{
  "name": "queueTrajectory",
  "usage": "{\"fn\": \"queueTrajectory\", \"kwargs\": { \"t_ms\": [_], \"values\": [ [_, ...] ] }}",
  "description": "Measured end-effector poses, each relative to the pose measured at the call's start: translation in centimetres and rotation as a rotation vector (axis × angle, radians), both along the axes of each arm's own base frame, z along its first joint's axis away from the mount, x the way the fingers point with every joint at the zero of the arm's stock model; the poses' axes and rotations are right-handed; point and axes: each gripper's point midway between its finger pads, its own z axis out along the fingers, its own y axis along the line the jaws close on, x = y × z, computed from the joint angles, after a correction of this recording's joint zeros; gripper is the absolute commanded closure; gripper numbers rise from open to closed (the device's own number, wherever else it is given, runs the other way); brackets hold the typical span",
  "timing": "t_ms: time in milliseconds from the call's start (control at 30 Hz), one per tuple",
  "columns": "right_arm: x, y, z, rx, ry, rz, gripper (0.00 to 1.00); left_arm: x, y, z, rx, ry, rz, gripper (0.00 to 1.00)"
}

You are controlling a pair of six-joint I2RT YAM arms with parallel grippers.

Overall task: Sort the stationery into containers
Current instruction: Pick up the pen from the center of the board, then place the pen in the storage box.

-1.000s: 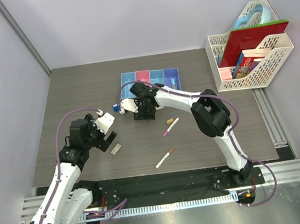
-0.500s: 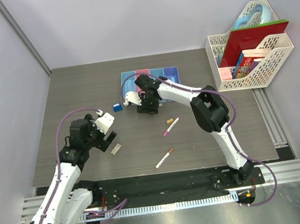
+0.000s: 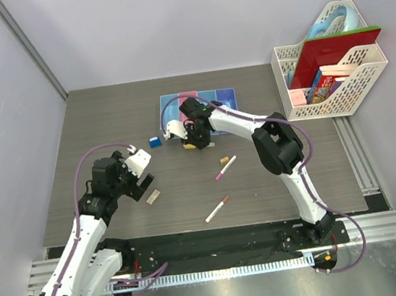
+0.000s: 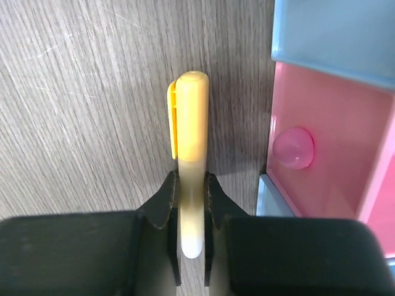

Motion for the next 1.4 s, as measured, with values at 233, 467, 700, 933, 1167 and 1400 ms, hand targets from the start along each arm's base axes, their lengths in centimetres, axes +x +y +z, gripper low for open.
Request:
{"fn": "queueTrajectory", "kwargs": {
  "t_ms": [233,467,700,933,1167,1400],
  "values": [
    [-2.4,-0.2,0.2,0.049,0.104,-0.131,0.99,-0.3,0.1,-0.1,0.002,0.010,-0.001,0.00],
    [-3.8,-0.4,4.0,0.151,0.208,-0.367,0.99,-0.6,-0.3,-0.3,-0.010,0.021,-0.019,0.00],
    [4.1,-2.9,14.0,0.453,0.105,-0.676,0.99,-0.9,-0.7,0.1,-0.020,0.034,-0.042,0.00],
    [11.2,-10.3,18.5,0.601,-0.073,-0.962,0.99,-1.8,-1.1,0.1,-0.027,0.071,-0.080,0.00],
    [12.7,-11.0,17.1,0.606,-0.103,-1.033,0.99,-2.7,-1.1,-0.4,-0.020,0.109,-0.092,0.00],
    [12.4,-11.8,11.1,0.533,-0.059,-1.092,0.99,-3.2,-1.0,-0.6,-0.017,0.125,-0.096,0.00]
  ]
}}
